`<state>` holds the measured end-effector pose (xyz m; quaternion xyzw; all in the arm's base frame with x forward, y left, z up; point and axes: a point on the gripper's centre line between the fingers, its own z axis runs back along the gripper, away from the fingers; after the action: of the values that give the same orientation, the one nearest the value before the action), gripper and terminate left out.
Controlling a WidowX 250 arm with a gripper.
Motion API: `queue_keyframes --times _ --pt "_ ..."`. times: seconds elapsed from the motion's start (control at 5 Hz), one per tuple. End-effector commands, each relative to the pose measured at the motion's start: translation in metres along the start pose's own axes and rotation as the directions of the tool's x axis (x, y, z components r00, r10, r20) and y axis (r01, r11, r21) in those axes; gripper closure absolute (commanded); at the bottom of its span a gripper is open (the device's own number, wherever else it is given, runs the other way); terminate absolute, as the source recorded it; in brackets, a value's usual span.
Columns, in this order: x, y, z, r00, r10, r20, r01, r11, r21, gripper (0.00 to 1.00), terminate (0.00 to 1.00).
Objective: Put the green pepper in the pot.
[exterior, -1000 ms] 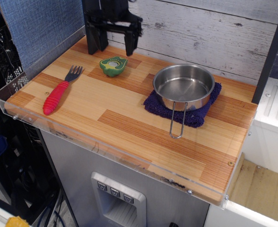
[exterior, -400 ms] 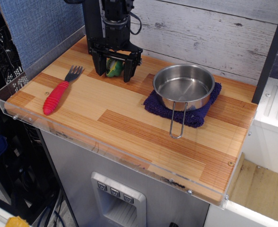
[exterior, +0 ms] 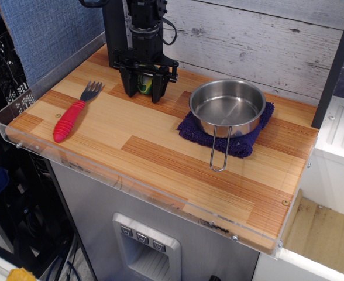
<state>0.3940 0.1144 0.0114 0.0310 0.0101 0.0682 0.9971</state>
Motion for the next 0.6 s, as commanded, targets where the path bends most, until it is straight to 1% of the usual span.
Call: queue_keyframes --times 0.0,0.4 --pt "0.001 0.003 0.013 0.999 -0.002 0.04 0.001 1.0 0.017 1.0 0.0" --pt "-0.003 0.0 0.031 0.995 -0.011 0.097 0.009 1.0 0.021 1.0 0.0"
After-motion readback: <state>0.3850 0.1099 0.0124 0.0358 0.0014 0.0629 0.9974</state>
